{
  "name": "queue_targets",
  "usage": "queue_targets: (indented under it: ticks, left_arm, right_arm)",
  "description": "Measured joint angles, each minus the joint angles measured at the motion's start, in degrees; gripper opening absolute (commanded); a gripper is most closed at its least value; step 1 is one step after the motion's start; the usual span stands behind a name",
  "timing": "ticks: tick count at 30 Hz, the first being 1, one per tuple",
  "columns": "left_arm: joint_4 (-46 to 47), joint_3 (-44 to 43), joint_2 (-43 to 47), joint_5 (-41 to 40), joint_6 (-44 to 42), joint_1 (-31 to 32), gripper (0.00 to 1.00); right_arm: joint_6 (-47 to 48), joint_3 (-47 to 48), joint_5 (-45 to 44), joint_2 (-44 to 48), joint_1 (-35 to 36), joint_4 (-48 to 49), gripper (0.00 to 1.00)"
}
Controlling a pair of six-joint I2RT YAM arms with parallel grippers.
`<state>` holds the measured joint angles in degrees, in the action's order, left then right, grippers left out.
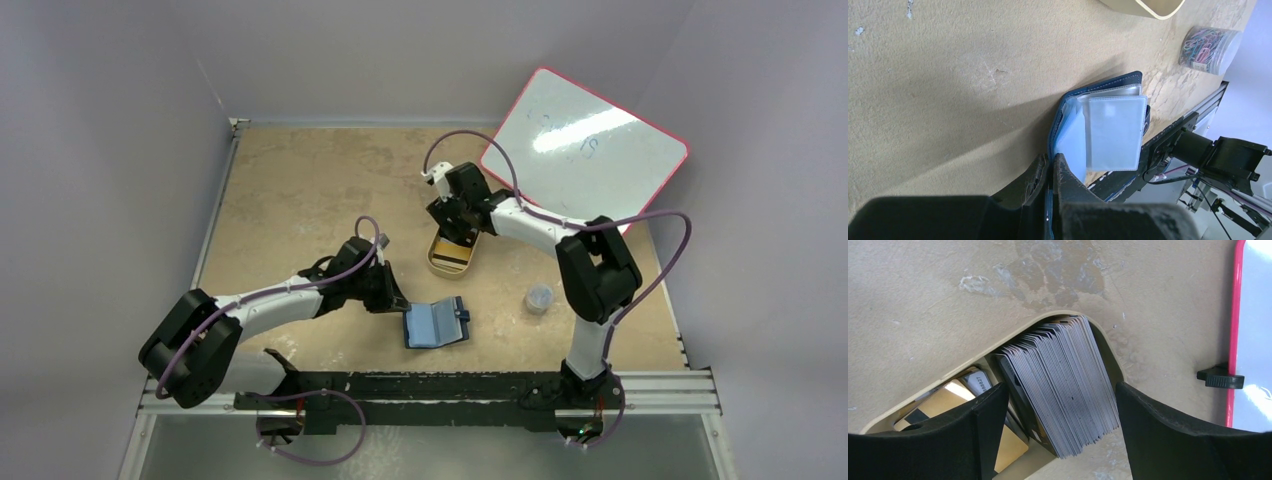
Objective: Put the credit cards into the card holder
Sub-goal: Pick up the credit card from the storage box.
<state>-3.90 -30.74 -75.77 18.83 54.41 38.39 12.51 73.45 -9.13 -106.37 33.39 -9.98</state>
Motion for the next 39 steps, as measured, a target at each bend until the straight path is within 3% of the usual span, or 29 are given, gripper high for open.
queue_targets:
  ticks: [6,17,39]
  left_arm:
    - [-0.02,0.00,0.00,0.00,0.00,0.00,0.00]
    - [-0.07,0.00,0.02,0.00,0.00,0.00,0.00]
    - [-0.04,0.00,0.02,0.00,0.02,0.00,0.00]
  right_arm:
    - [0.37,0.35,-3.52,-0.94,0.74,-0.02,0.79]
    - [0.35,0.57,-8.76,-1.14,2.40,-0.20,0.64]
    - [-0.09,1.36,-9.35,-0.37,2.25,-1.42,0.22]
